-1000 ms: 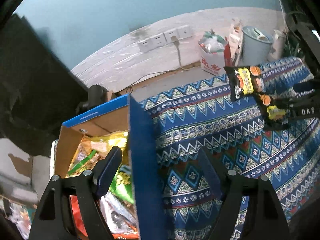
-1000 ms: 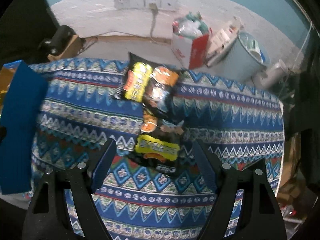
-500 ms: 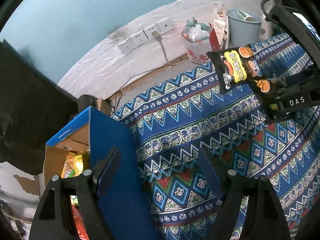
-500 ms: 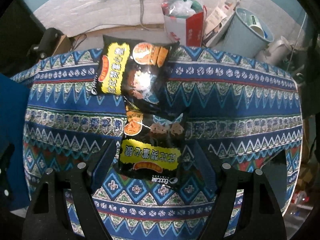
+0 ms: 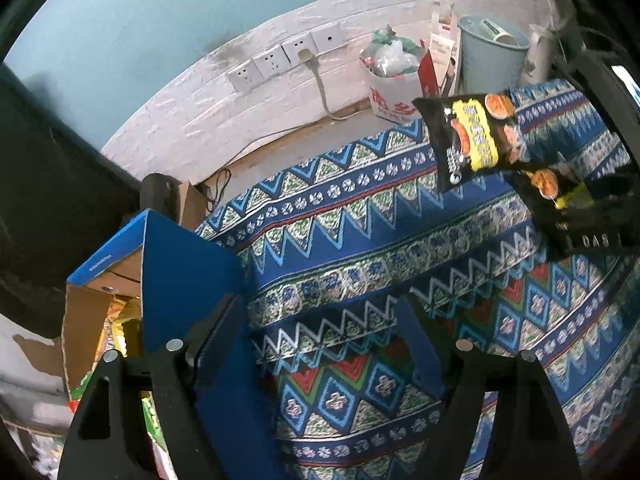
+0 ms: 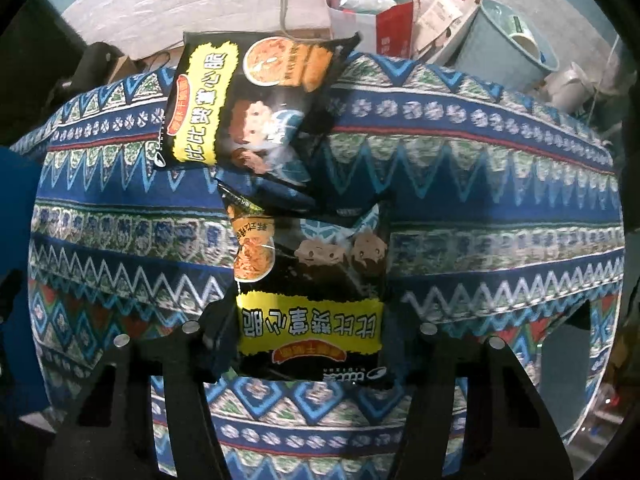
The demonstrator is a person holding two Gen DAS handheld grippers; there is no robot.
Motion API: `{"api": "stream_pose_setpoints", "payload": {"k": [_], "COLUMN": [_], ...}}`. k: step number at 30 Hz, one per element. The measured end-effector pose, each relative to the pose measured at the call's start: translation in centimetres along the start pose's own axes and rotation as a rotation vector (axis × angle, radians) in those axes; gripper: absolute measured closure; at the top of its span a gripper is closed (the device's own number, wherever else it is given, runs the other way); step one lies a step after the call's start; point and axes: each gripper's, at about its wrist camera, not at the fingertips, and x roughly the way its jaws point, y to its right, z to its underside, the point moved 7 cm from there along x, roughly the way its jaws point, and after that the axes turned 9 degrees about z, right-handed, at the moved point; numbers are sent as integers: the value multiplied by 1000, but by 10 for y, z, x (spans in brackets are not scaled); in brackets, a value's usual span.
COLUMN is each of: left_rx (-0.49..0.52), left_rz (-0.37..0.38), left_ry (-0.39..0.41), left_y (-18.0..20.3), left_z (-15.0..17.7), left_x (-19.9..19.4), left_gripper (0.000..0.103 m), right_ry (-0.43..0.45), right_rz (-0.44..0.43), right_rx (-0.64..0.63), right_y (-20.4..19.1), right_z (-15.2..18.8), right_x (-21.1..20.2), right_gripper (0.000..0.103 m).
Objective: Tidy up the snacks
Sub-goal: 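Lift the black snack bag with the right gripper while the left grasps a second black bag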
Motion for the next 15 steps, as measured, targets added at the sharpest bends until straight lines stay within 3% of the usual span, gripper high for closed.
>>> {"api": "stream_pose_setpoints", "payload": {"k": [6,10,15], "left_rx": [-27,-17,-39], "left_rz": [32,56,111], "left_ry": [27,20,-1], "left_y": [12,31,57], "left_z": [-19,-34,-54], "left_x": [-5,-4,12], "left_gripper": [23,15,15], "right_ry": [31,56,85], "right_rz": [30,24,35], "right_rx": [-11,-8,-88], "right_y": [32,55,66], "right_z": [5,-9,-27], "right_x": [-19,-37,-51], "right_gripper": [44,44,44]}}
